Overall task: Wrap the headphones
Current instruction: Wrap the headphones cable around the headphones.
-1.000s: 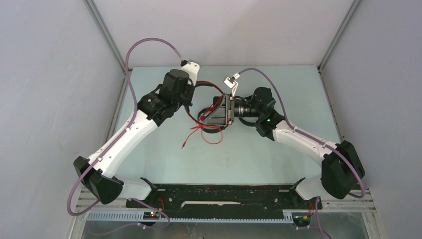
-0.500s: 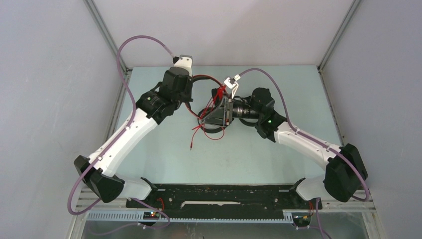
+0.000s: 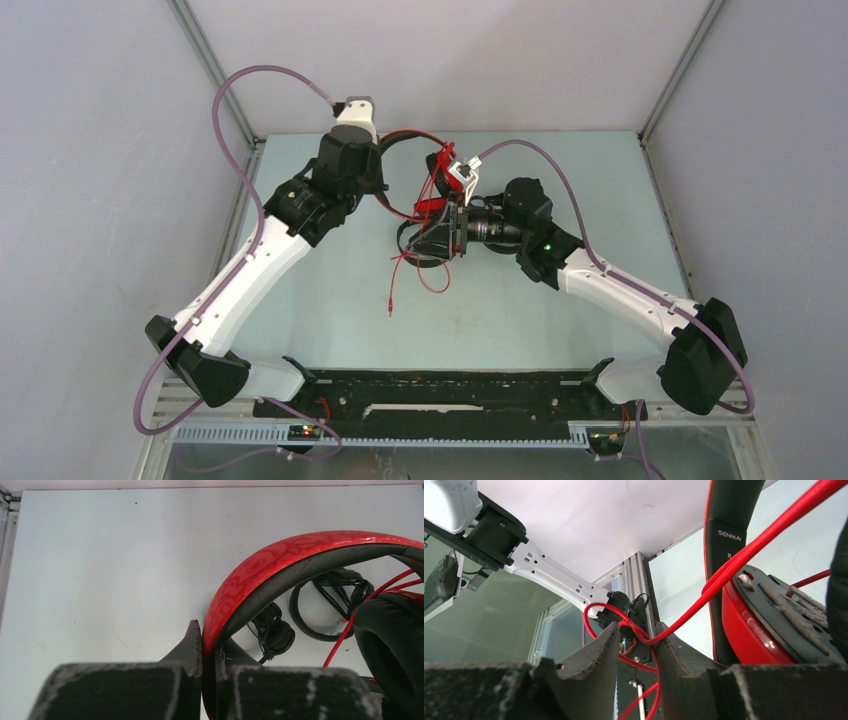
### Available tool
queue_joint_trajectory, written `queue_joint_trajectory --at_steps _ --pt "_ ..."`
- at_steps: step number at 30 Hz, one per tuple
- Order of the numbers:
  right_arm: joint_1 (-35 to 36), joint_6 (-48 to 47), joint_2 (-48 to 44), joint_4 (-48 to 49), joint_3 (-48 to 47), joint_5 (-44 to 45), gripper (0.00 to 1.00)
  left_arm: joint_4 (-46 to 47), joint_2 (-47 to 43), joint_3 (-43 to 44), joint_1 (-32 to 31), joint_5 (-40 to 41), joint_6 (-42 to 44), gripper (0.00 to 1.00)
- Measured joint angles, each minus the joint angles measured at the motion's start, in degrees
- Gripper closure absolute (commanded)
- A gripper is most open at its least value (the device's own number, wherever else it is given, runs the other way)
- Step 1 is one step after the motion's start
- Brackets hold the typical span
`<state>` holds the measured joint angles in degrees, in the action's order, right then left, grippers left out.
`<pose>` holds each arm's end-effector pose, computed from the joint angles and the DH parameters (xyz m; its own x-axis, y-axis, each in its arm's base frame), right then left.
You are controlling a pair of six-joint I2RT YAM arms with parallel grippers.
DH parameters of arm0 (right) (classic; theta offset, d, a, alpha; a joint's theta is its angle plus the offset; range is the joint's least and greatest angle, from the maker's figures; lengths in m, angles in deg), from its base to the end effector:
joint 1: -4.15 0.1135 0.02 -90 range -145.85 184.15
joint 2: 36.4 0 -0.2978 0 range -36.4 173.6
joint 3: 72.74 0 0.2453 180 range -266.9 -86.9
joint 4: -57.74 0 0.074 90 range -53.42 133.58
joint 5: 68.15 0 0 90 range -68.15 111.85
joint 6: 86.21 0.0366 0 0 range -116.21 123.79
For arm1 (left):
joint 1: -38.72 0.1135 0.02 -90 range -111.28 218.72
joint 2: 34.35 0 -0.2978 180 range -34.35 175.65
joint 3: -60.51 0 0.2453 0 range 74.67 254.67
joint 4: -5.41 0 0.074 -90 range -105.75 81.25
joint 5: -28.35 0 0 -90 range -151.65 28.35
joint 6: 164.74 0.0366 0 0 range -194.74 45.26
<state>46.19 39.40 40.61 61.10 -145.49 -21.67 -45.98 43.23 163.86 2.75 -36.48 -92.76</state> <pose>0.2046 0.2184 0.3839 -0.5900 0.0366 -0.8066 -0.8037 0.0691 0.5910 0.2305 -0.1480 0.4647 -0.4012 -0.0548 -0.9143 0.1021 0.9893 -0.1041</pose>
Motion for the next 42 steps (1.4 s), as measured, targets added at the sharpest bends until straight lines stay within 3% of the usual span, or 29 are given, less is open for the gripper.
queue_joint_trajectory --at_steps 19,26,32,36,42 --pt "2.27 -7.61 -5.99 -10.86 -0.09 8.31 0.67 2.84 -0.02 0.09 0.00 -1.40 -5.46 1.00" --pt "3.43 -9.99 -7.54 -17.68 -0.07 12.37 0.82 2.86 -0.02 1.20 0.15 -1.40 -5.99 1.00" --pt "3.93 -10.67 -7.98 -20.96 -0.07 14.32 0.76 3.61 -0.22 1.68 0.68 -1.40 -6.97 1.00" --pt "4.20 -11.08 -9.03 -21.31 -0.07 14.99 0.90 3.91 -0.35 1.68 1.42 -2.10 -8.37 1.00" --pt "4.24 -11.23 -10.49 -21.27 1.62 15.78 0.94 5.22 -0.44 1.68 3.74 -3.96 -10.67 1.00"
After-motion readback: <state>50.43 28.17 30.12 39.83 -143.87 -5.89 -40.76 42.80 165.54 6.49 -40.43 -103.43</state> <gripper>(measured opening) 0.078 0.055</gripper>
